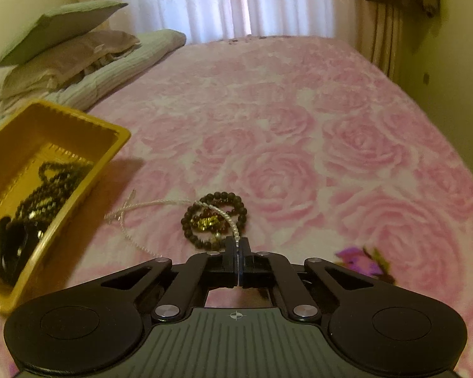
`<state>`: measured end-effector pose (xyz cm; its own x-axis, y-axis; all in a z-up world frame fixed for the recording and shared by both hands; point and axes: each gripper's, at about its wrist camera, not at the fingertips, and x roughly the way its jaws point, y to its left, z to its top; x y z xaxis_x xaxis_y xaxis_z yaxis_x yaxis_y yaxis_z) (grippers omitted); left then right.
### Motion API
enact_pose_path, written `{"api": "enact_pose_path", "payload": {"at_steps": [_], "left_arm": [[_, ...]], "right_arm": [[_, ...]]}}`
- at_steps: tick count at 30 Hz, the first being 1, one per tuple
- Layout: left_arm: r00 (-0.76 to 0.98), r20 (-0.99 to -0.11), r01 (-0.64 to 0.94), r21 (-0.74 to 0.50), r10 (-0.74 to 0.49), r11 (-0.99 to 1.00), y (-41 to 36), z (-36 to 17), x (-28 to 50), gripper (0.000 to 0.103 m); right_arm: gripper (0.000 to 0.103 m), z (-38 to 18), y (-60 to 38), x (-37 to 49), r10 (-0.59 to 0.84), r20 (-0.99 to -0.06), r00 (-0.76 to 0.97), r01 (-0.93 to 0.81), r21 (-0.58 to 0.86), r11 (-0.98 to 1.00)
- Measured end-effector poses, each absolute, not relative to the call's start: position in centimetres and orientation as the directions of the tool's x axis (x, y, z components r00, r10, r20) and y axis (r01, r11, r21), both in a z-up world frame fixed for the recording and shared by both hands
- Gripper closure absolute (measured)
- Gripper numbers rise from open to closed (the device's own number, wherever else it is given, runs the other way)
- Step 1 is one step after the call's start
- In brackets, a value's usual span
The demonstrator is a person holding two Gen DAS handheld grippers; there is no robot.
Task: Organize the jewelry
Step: 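Grasp the pearl necklace strand with the right tool and lift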
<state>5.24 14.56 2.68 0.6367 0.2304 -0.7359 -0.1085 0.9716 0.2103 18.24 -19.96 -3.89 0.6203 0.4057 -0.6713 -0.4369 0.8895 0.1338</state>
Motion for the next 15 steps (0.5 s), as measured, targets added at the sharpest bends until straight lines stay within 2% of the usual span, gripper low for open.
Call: {"api": "enact_pose_path", "payload": {"at_steps": [6, 15], "left_arm": [[0.639, -0.733, -0.108, 0.215, 0.233, 0.971, 14.5, 2.7, 5.1, 0.101], [0.641, -0.732, -0.107, 0.213, 0.231, 0.971, 14.4, 2.8, 5.1, 0.101]], "right_arm": [[0.102, -5.9, -21.2, 17.4, 0.373, -0.723, 0.581, -0.391, 0.154, 0.907], [0.102, -5.7, -21.8, 18.3, 0.397, -0.677, 0.620, -0.333, 0.231, 0.914]]}}
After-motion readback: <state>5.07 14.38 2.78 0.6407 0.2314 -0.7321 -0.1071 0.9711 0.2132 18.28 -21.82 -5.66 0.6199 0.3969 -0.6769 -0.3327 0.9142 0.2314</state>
